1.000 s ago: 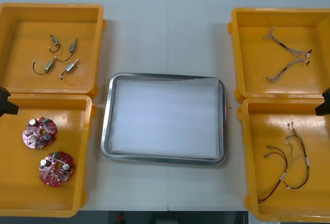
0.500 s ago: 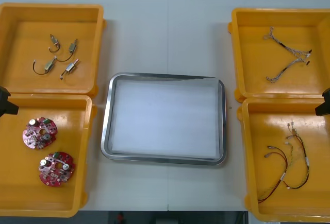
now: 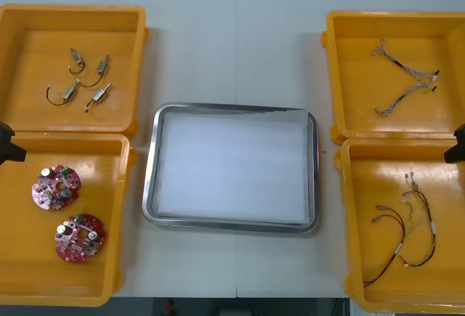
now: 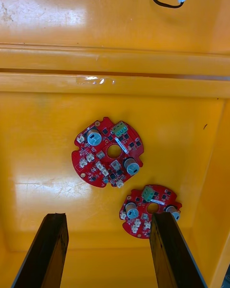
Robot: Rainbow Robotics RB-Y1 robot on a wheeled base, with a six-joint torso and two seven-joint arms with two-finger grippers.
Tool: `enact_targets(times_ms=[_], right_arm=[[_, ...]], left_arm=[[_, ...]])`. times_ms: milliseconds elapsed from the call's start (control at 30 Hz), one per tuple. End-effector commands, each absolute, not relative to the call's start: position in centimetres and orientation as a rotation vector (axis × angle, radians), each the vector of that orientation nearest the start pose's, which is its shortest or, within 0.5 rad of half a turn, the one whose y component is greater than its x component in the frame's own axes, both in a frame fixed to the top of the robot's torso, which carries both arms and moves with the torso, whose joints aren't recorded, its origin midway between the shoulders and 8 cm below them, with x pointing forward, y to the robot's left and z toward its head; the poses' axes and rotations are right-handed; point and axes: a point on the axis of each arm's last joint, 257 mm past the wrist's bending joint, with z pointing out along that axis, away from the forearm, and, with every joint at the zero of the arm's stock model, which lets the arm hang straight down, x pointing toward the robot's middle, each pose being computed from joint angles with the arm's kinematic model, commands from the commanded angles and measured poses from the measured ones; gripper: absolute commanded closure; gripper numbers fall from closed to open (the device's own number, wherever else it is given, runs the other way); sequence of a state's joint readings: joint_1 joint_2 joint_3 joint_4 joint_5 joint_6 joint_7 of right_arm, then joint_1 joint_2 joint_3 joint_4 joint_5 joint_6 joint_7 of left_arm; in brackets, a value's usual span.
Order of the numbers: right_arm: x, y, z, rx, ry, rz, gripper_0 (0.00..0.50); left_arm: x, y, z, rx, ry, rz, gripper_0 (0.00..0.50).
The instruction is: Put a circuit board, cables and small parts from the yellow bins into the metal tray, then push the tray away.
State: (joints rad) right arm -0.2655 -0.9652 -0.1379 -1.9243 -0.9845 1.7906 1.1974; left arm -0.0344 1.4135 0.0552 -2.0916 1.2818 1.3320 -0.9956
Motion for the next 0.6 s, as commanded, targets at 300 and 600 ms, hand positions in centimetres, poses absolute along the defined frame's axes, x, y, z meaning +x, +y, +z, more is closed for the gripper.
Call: enact_targets(times_ms=[300, 600], right_arm=[[39.98, -40.41, -17.04, 0.122, 2.765, 0.001, 0.0], [39.98, -40.41, -17.04, 0.122, 2.765, 0.001, 0.0]], left_arm=[[37.21, 39.79, -15.53, -0.041, 2.723, 0.03, 0.0], [37.21, 39.79, -15.53, -0.041, 2.723, 0.03, 0.0]])
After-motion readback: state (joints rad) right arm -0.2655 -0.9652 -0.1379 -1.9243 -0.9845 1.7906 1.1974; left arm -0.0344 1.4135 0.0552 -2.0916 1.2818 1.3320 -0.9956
